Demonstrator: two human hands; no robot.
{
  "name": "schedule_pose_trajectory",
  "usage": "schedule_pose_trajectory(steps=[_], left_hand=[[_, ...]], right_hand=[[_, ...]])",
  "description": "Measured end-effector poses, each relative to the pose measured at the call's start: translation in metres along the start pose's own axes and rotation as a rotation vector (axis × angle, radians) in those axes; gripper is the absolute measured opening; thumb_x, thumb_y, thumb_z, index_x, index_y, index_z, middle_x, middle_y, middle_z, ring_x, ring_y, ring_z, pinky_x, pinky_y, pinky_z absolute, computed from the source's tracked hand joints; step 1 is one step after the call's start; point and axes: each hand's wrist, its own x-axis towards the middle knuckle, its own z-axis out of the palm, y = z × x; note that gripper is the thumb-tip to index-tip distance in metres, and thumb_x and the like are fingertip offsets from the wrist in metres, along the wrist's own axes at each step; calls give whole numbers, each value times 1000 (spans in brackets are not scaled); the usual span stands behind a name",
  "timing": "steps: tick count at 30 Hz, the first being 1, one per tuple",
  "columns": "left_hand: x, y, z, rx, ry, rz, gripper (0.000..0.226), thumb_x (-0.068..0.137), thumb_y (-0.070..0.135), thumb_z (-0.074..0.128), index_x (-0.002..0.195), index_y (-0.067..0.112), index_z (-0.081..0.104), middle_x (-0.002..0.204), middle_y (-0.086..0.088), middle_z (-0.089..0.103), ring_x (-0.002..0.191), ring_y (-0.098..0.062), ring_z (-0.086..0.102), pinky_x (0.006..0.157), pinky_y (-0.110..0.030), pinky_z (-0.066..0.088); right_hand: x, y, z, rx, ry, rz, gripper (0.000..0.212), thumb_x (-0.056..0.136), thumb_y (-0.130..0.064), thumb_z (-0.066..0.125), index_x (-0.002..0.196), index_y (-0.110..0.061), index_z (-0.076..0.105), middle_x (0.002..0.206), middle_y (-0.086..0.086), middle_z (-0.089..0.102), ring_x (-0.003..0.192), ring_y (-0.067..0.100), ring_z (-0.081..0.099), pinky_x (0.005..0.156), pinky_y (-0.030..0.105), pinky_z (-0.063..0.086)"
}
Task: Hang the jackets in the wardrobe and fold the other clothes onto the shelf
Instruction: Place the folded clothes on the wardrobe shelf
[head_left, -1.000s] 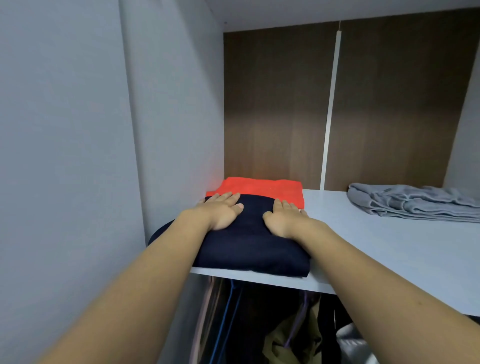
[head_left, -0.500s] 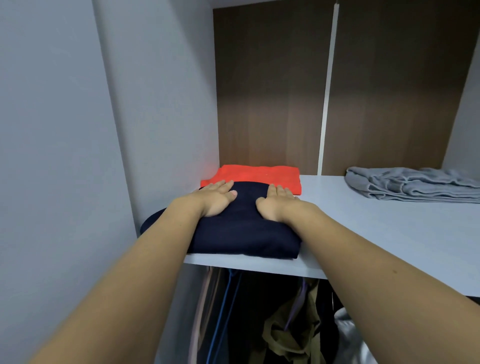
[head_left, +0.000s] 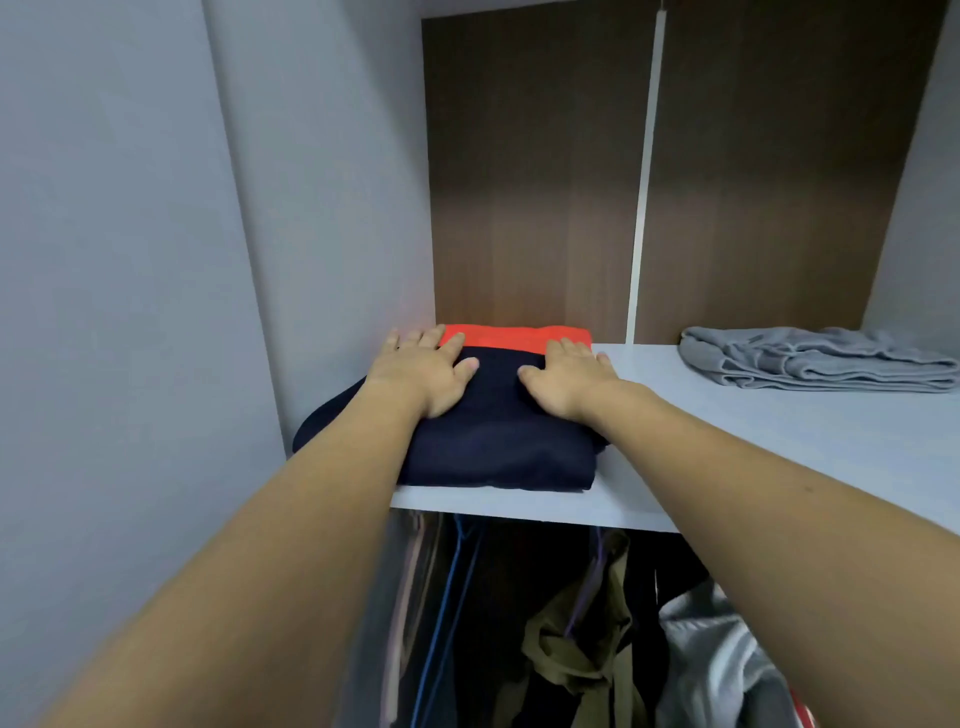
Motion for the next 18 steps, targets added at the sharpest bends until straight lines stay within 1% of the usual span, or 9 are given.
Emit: schedule_pose_trajectory(steps=[2,5,10,14,18], left_hand=[[-11,6,-15,57,92,13,65,102,54,15,158,22,11,165,-1,8,152,-24,4,122,-46,-2],[-38,26,-32,71,195,61,65,102,53,18,158,20,10,166,-1,5,152,-23,-1,122,-44,-4],[-94,83,-46,50,292,167,66,102,52,19,158,17,8,166,-1,6,152,-23,-1,123,-43,-1],[-138,130,-61,31,365,237,67,102,52,19,158,15,10,165,-3,8,152,-24,1,123,-44,2],[-177,175,-76,23,338,371,70,102,55,18,158,16,5,166,-1,1,152,-22,-4,123,-44,0]], right_hand=[[-16,11,-13,-17,108,-58,67,99,-45,34,153,-8,21,161,11,18,148,25,15,121,43,8],[-48,34,-31,-74,175,-58,68,99,-42,37,154,-7,18,163,11,13,149,25,13,121,43,5],[-123,82,-53,-162,171,-1,70,100,-43,37,154,-5,15,163,14,10,150,28,10,122,42,6],[-183,119,-69,-169,170,48,72,99,-45,38,154,-5,15,163,13,11,149,28,11,122,43,7],[-245,156,-86,-141,159,148,73,98,-44,39,155,-6,12,163,12,9,150,26,9,122,41,6]])
